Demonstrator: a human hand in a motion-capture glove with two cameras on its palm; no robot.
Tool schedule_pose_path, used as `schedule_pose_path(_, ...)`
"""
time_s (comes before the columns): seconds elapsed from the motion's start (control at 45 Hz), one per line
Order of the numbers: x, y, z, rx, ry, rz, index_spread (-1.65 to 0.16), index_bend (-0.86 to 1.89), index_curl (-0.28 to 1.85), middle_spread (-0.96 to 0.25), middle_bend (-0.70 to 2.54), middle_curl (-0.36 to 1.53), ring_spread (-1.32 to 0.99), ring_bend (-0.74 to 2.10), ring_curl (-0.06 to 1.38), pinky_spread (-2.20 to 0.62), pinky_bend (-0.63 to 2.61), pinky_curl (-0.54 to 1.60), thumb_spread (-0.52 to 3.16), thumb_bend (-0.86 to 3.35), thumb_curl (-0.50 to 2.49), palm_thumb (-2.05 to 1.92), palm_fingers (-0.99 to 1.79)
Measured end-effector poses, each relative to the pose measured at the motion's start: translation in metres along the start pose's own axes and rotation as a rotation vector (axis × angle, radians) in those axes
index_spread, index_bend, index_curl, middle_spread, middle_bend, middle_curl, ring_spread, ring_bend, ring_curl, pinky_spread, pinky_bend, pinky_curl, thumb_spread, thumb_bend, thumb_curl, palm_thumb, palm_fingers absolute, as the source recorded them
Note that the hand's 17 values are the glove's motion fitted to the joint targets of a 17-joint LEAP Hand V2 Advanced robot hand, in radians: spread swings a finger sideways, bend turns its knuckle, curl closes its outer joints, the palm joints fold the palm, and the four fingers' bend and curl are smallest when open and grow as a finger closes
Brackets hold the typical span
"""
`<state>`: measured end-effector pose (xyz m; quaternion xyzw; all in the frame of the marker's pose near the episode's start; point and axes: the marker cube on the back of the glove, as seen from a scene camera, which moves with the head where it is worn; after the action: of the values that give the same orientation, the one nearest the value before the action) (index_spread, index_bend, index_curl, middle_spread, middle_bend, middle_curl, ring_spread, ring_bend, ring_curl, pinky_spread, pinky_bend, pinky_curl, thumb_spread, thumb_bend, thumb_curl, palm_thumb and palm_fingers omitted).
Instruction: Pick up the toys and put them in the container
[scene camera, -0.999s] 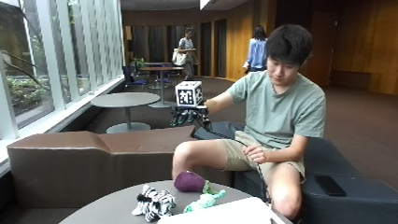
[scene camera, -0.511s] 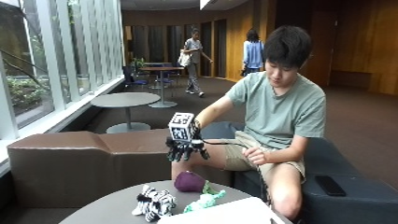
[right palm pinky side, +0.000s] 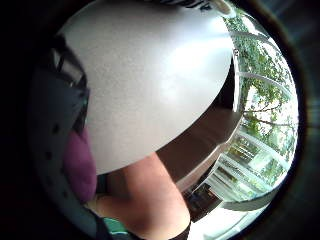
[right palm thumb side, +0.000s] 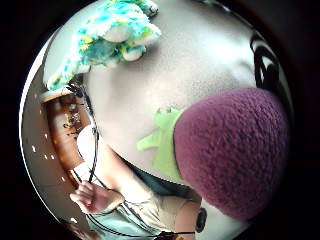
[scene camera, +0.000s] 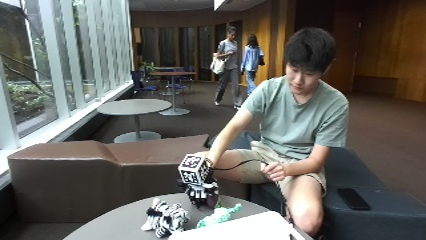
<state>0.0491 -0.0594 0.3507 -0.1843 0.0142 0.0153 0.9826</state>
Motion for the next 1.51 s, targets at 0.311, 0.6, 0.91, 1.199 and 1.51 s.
schedule_pose_path(0.311,0.004,0.025,-0.159,0.133,-0.059,0.078,-0.29,0.94,0.5,-0.24,1.06,0.57,-0.4,1.03,0.48,-0.26,0.81,0.37,0.57,0.15,0.63,0.63,1.18)
schedule_pose_path(0.6,-0.07,0.02,-0.349,0.383,0.1,0.016,-0.26,1.04,0.62,-0.21,1.2,0.67,-0.4,1.18,0.57,-0.26,0.92,0.44,0.32,0.13,0.73,0.63,1.07)
schedule_pose_path(0.91,-0.225,-0.077,-0.419,0.511,-0.06,-0.067,-0.24,1.07,0.72,-0.19,1.25,0.73,-0.39,1.23,0.62,-0.26,0.97,0.47,0.18,0.11,0.8,0.63,1.01)
schedule_pose_path(1.199,-0.285,-0.153,-0.361,0.42,-0.001,-0.065,-0.23,1.07,0.79,-0.19,1.25,0.76,-0.38,1.22,0.65,-0.27,1.02,0.5,0.11,0.08,0.86,0.63,0.93)
schedule_pose_path(1.51,-0.254,-0.156,-0.331,-0.096,-0.017,0.037,-0.14,0.1,0.56,-0.02,0.3,0.48,-0.14,0.69,0.53,-0.08,1.44,0.55,0.79,-0.08,0.73,0.25,-0.75)
